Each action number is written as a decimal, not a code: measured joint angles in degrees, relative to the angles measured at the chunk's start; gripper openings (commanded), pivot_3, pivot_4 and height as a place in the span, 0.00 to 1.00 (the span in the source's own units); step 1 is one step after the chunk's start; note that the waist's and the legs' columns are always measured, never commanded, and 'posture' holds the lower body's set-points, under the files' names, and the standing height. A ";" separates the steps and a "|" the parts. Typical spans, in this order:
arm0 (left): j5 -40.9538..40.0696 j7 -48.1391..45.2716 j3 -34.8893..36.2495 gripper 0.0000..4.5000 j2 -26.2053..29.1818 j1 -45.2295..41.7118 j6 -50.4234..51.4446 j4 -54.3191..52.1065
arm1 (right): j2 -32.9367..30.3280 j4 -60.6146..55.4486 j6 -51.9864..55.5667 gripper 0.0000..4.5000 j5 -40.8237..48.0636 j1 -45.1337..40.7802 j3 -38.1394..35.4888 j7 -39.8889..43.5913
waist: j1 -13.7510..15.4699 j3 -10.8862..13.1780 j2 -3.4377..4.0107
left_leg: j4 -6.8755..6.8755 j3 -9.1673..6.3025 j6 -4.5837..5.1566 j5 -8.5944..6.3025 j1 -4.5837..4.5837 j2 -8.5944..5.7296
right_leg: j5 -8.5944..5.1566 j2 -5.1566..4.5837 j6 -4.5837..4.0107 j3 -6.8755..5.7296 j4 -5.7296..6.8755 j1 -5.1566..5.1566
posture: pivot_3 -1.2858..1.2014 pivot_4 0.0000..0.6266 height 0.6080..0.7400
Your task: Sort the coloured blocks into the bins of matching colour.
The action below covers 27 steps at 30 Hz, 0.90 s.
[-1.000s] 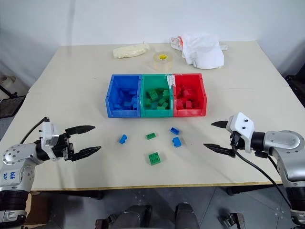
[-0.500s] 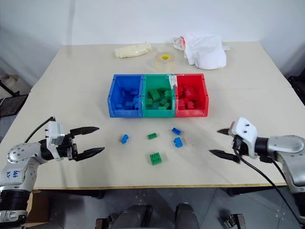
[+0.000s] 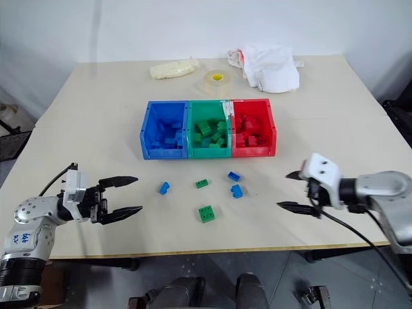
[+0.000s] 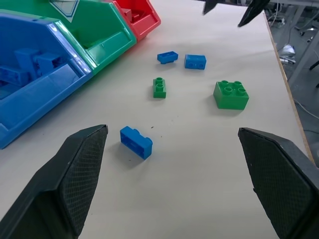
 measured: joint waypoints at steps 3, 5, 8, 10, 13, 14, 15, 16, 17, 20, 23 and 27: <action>-0.33 0.54 0.05 0.99 -0.45 1.46 0.20 -2.39 | 3.64 2.60 -0.53 1.00 -1.85 -4.52 5.13 0.19 | 0.20 0.01 0.00 | 0.02 -0.02 0.01 -0.01 -0.02 -0.03 | 0.00 -0.02 0.00 -0.01 0.00 -0.01 | 0.52 0.24 1.00; -0.56 1.05 0.28 0.99 -0.50 2.46 0.32 -3.29 | 4.73 5.35 -1.66 1.00 -3.29 -6.47 7.26 0.64 | 0.28 0.01 0.00 | 0.02 -0.03 0.01 -0.01 -0.03 -0.04 | 0.00 -0.02 0.00 -0.02 0.00 -0.01 | 0.52 0.24 1.00; -0.84 2.06 0.50 0.99 -0.89 4.13 0.41 -5.17 | 7.70 9.99 -4.08 1.00 -5.66 -9.83 10.08 1.74 | 0.04 0.01 0.00 | 0.02 -0.02 0.01 -0.01 -0.01 -0.02 | 0.00 -0.01 0.00 -0.01 0.02 -0.02 | 0.52 0.24 1.00; -1.02 2.75 0.48 0.99 -1.43 4.69 0.53 -6.70 | 9.01 11.44 -5.46 1.00 -6.74 -10.44 12.03 2.70 | -0.03 0.01 0.00 | 0.00 -0.02 -0.03 -0.02 -0.01 0.02 | -0.01 0.03 -0.02 -0.02 0.05 -0.06 | 0.52 0.24 1.00; -1.24 3.96 1.08 0.99 -1.72 6.37 0.62 -7.68 | 11.24 14.07 -7.63 1.00 -7.97 -10.87 13.18 3.57 | -0.18 0.00 0.00 | 0.00 0.00 -0.04 -0.03 0.00 0.02 | -0.01 0.03 -0.02 -0.01 0.05 -0.06 | 0.52 0.24 1.00; -1.25 4.35 1.41 0.99 -1.88 7.10 0.67 -8.15 | 12.31 15.09 -8.46 1.00 -8.19 -11.28 13.35 3.70 | -0.24 0.00 0.00 | 0.01 0.00 -0.05 -0.04 0.01 0.03 | -0.01 0.04 -0.02 -0.02 0.05 -0.05 | 0.52 0.24 1.00; -1.26 4.61 1.50 0.99 -2.02 7.48 0.71 -8.64 | 13.08 15.95 -9.10 1.00 -8.55 -11.85 13.65 3.81 | -0.27 0.00 0.00 | 0.01 0.00 -0.05 -0.04 0.02 0.03 | -0.01 0.05 -0.02 -0.02 0.05 -0.04 | 0.52 0.24 1.00; -1.26 5.00 1.53 0.99 -2.17 7.80 0.71 -9.15 | 14.09 17.19 -10.07 1.00 -9.02 -12.57 14.02 3.86 | -0.27 0.00 0.00 | 0.03 0.00 -0.05 -0.04 0.04 0.04 | -0.01 0.06 -0.02 -0.01 0.07 -0.03 | 0.52 0.24 1.00; -1.27 5.38 1.55 0.99 -2.38 7.91 0.71 -9.41 | 15.07 18.25 -10.91 1.00 -9.46 -13.03 14.07 3.86 | -0.23 0.00 -0.01 | 0.03 0.00 -0.06 -0.04 0.07 0.04 | -0.01 0.07 -0.02 -0.02 0.09 -0.01 | 0.52 0.24 1.00; -1.26 6.11 1.55 0.99 -2.63 8.10 0.72 -9.87 | 16.91 20.54 -12.98 1.00 -10.33 -13.90 14.23 3.94 | -0.25 -0.01 -0.02 | 0.03 0.01 -0.08 -0.05 0.13 0.05 | -0.01 0.08 -0.03 0.00 0.10 0.02 | 0.52 0.24 1.00; -1.26 6.65 1.54 1.00 -2.70 8.10 0.72 -10.57 | 17.78 21.98 -14.55 0.85 -11.24 -14.46 14.25 3.92 | -0.33 -0.01 -0.02 | 0.02 0.03 -0.10 -0.05 0.17 0.06 | -0.01 0.09 -0.03 0.01 0.12 0.03 | 0.52 0.24 1.00; -1.26 6.70 1.55 1.00 -2.70 8.04 0.72 -10.91 | 17.92 22.06 -15.29 0.57 -12.16 -14.62 14.33 3.99 | -0.20 -0.02 -0.02 | 0.01 0.02 -0.10 -0.06 0.19 0.06 | -0.01 0.08 -0.04 0.00 0.12 0.04 | 0.52 0.24 1.00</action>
